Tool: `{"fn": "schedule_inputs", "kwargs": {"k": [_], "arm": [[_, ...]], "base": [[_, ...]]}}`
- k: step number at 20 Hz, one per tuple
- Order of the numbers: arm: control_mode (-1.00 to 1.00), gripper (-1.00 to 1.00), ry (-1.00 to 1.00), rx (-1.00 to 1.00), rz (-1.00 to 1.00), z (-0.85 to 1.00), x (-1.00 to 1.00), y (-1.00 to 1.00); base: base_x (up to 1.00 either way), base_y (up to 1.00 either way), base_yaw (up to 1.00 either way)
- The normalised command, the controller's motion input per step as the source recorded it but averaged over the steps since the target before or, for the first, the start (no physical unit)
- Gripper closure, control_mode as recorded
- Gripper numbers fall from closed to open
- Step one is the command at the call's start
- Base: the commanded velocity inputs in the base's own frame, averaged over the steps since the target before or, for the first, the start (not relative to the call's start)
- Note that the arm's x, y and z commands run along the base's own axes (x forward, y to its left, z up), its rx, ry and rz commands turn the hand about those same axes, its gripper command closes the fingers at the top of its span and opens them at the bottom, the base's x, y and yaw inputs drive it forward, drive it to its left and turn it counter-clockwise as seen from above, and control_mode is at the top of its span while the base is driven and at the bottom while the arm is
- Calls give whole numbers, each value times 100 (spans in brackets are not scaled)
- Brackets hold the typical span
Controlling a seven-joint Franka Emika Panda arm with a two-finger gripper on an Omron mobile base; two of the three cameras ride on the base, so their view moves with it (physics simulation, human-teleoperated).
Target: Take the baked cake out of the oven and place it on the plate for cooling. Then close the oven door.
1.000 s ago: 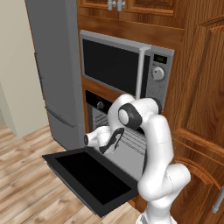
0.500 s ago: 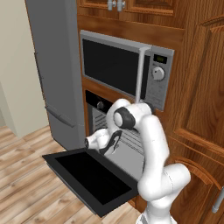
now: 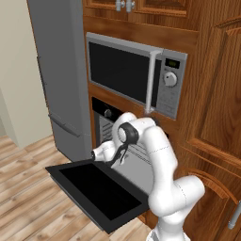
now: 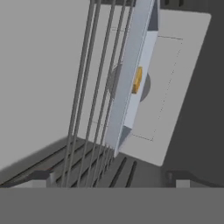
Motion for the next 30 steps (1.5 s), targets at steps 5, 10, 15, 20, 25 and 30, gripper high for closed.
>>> {"fn": "schedule_inputs", "kwargs": {"k": [5,10,15,20,25,30], "arm": [[-100,-100,0,-4,-1,-27,50,-14],[-100,-100,0,-2,0,-29,48,-15],[-100,-100,1,-2,0,-34,44,-14],[-100,-100,2,-1,0,-33,40,-18],[-100,-100,3,0,0,-29,36,-18],[-100,100,4,0,0,-23,26,-10]], "base": [[0,0,0],[0,0,0],[0,0,0],[0,0,0],[0,0,0],[0,0,0]]}}
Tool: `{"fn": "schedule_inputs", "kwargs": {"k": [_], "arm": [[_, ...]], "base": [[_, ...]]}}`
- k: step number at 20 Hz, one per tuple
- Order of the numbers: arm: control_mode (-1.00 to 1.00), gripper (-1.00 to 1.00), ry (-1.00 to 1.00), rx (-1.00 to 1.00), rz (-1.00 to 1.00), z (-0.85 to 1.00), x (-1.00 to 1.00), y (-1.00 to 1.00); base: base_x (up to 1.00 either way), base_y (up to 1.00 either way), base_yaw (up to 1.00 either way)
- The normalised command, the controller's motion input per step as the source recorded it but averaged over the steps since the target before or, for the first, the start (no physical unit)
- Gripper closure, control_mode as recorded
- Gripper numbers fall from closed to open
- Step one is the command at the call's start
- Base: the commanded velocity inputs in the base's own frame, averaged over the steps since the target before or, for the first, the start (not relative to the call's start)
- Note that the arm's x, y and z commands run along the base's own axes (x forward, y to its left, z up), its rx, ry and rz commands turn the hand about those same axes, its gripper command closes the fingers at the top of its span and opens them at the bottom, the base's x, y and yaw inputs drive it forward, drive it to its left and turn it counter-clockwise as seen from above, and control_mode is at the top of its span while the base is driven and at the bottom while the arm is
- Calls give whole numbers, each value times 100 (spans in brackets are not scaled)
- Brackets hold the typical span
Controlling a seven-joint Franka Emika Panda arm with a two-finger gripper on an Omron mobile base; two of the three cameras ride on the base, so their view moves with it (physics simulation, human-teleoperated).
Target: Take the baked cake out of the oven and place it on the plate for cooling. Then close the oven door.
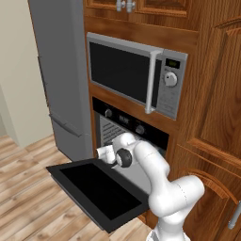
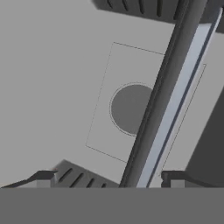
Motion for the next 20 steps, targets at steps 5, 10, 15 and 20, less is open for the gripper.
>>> {"fn": "schedule_inputs", "kwargs": {"k": [5,10,15,20], "arm": [[-100,100,4,1,0,-19,6,-1],[-100,100,9,6,0,-31,0,5],[-100,100,12,7,0,-39,0,36],[-100,100,15,7,0,-42,0,61]], "base": [[0,0,0],[0,0,0],[0,0,0],[0,0,0]]}}
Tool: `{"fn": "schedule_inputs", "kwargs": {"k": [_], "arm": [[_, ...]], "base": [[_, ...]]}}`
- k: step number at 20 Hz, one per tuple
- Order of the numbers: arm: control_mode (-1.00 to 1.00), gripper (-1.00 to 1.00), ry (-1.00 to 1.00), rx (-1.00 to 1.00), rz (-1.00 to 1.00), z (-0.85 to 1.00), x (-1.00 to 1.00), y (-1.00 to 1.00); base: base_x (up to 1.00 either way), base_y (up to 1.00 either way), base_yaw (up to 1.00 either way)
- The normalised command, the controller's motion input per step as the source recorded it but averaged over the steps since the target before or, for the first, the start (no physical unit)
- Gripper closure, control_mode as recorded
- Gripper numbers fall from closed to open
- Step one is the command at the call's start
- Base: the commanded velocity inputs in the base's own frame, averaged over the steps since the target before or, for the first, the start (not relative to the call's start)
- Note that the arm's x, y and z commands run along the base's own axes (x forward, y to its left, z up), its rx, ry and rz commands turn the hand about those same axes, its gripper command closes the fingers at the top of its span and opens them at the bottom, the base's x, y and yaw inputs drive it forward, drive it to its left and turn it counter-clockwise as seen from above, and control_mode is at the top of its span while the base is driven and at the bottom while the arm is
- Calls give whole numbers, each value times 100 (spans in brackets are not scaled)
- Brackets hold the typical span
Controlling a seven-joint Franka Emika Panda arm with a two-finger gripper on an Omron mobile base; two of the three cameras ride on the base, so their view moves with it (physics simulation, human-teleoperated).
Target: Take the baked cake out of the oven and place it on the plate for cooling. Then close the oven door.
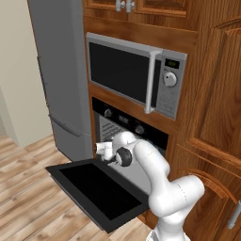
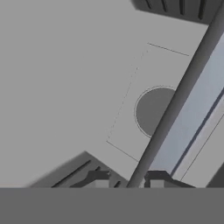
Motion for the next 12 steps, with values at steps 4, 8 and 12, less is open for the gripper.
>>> {"fn": "schedule_inputs", "kwargs": {"k": [4,8,12], "arm": [[-100,100,16,5,0,-47,0,77],[-100,100,14,2,0,-49,-3,91],[-100,100,15,1,0,-43,-13,95]], "base": [[0,0,0],[0,0,0],[0,0,0]]}}
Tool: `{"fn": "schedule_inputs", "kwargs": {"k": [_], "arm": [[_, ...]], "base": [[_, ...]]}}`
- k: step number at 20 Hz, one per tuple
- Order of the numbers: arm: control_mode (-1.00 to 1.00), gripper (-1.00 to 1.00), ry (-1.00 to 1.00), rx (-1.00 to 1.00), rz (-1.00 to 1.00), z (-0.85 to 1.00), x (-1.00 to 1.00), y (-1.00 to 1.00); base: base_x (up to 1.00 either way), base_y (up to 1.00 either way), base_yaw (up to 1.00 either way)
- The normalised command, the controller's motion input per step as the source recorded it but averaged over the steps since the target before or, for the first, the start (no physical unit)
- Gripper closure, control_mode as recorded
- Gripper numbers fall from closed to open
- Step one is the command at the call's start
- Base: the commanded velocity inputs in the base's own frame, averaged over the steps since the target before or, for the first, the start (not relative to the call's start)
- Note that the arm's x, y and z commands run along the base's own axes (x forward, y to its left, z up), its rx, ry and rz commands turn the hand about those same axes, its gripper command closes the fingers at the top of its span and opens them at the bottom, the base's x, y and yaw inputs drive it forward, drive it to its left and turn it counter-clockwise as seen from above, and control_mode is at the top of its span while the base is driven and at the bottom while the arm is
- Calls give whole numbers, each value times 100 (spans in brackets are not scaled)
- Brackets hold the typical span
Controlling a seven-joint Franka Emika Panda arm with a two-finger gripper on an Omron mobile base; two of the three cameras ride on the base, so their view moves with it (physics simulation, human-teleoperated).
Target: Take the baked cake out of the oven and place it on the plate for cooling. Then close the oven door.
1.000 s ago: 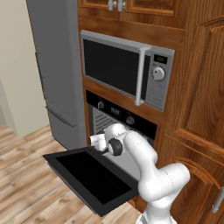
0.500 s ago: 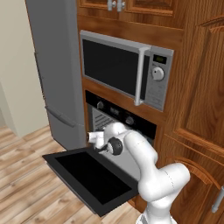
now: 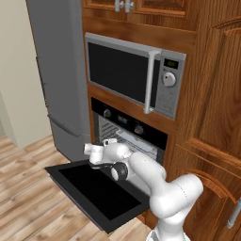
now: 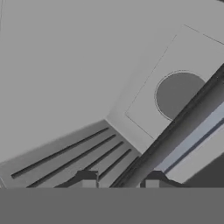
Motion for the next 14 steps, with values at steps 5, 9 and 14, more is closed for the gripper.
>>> {"fn": "schedule_inputs", "kwargs": {"k": [5,9,14], "arm": [[-100,100,22,6,0,-38,-19,86],[-100,100,32,12,0,-38,-14,77],[-100,100,37,16,0,-35,-13,77]], "base": [[0,0,0],[0,0,0],[0,0,0]]}}
